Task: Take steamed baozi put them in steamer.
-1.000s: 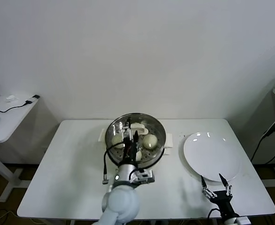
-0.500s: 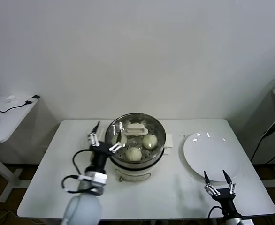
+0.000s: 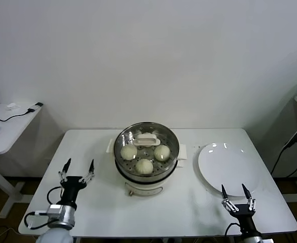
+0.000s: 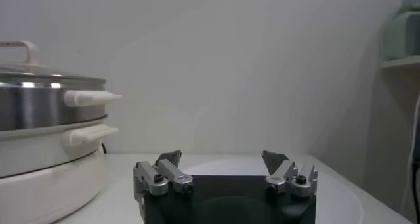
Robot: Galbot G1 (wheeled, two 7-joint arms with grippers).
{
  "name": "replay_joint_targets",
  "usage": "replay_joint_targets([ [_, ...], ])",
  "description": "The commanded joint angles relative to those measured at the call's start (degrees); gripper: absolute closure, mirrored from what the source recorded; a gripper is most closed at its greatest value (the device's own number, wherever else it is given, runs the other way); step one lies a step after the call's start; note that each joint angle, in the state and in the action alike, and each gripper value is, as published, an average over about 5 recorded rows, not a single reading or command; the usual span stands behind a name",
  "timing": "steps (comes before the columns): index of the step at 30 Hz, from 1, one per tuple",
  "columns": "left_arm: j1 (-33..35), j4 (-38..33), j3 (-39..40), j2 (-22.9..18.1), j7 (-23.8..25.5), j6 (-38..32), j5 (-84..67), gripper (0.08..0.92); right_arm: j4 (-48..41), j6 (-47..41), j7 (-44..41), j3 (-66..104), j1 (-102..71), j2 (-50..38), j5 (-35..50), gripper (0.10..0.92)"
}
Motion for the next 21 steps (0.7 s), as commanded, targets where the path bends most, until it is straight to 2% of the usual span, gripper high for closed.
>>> replay_joint_targets([
  [1, 3.4, 10.1, -2.5, 1.6, 1.3, -10.8, -6.8, 0.177, -0.6, 0.4, -0.3, 0.0, -0.1, 0.0, -0.3, 0.203],
  [21, 4.6, 9.0, 0.0, 0.4, 1.9, -13.2, -2.5, 0.177, -0.5, 0.6, -0.3, -0.4, -0.4, -0.1, -0.7, 0.203],
])
